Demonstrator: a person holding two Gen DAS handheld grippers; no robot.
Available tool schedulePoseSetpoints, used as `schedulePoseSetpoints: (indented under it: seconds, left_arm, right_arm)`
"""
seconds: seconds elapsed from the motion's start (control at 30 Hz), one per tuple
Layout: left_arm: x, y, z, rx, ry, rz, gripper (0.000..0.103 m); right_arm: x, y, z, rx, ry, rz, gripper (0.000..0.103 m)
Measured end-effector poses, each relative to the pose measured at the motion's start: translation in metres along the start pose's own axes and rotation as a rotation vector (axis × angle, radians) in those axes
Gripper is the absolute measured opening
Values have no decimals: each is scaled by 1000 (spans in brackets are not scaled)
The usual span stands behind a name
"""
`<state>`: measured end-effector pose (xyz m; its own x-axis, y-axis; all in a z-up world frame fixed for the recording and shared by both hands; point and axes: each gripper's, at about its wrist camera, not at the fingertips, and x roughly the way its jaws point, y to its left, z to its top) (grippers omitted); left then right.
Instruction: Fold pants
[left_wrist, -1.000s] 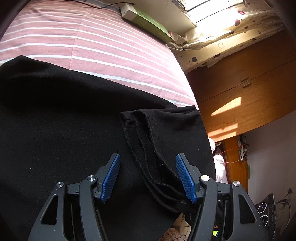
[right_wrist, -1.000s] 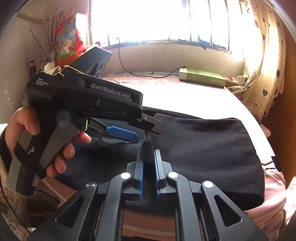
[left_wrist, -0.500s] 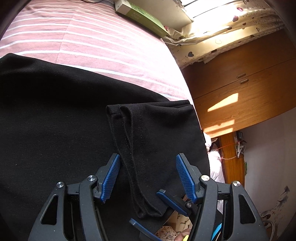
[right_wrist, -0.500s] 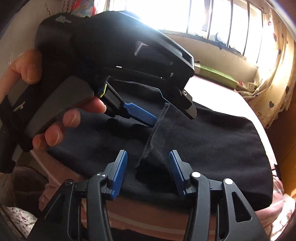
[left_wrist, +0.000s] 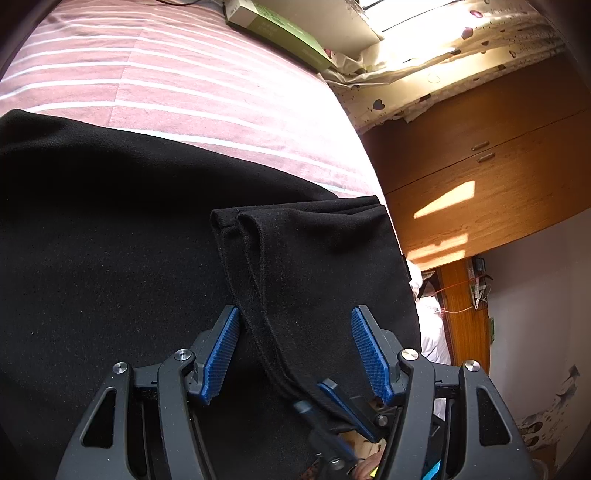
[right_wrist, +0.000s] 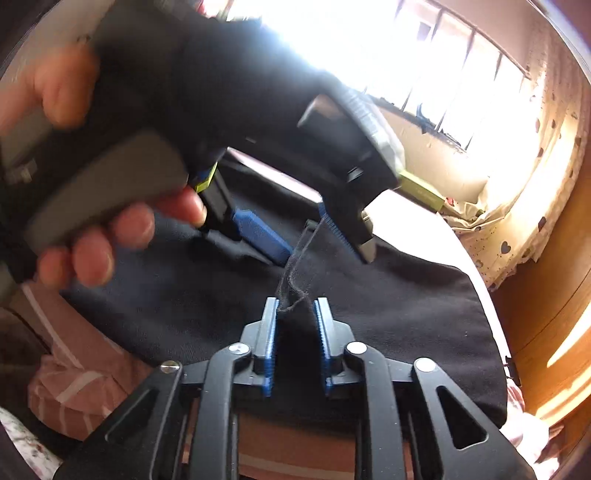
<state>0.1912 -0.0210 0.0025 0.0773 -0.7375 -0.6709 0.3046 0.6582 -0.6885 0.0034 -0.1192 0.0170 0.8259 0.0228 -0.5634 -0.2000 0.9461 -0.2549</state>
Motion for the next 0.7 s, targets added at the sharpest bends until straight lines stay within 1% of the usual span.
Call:
schedulePoseSetpoints:
  seconds: [0.1,0.2,0.23,0.27,0.33,0.43,0.47,0.53,0.6,0.7]
  left_arm:
    - [1,1,1,-14,5,-4,87]
    - [2,-1,1,-34,23,-42,87]
    - [2,-2,1,-32,28,-55,87]
    - [3,-4,1,-30,31,-54,87]
    - [4,-7,1,-26,30,-47,87]
    - [4,-6,3,-56,27,-80,86]
    - [1,-5,3,-64,13,-88,85]
    - [-9,-6,3,-56,-25,-103,78]
    - [-21,-4,2,-45,-64,-94,65]
    - [-35,1,1,-51,-111,-73,57]
  right_arm:
    - [-11,-15,8,70,-17,38,10]
    - [-15,-24,14,138,-19,87,10]
    - [-19,-27,15,159,-33,98,10]
    - [-23,-29,16,174,-46,111,10]
    - [-27,-30,21,172,-55,113,10]
    - [-35,-21,26,168,-69,118,9]
    - [-37,-19,28,170,-72,124,9]
    - [-37,-19,31,167,-84,137,9]
    - [-37,-17,35,156,-98,146,9]
    - [-27,-11,41,139,-107,181,9]
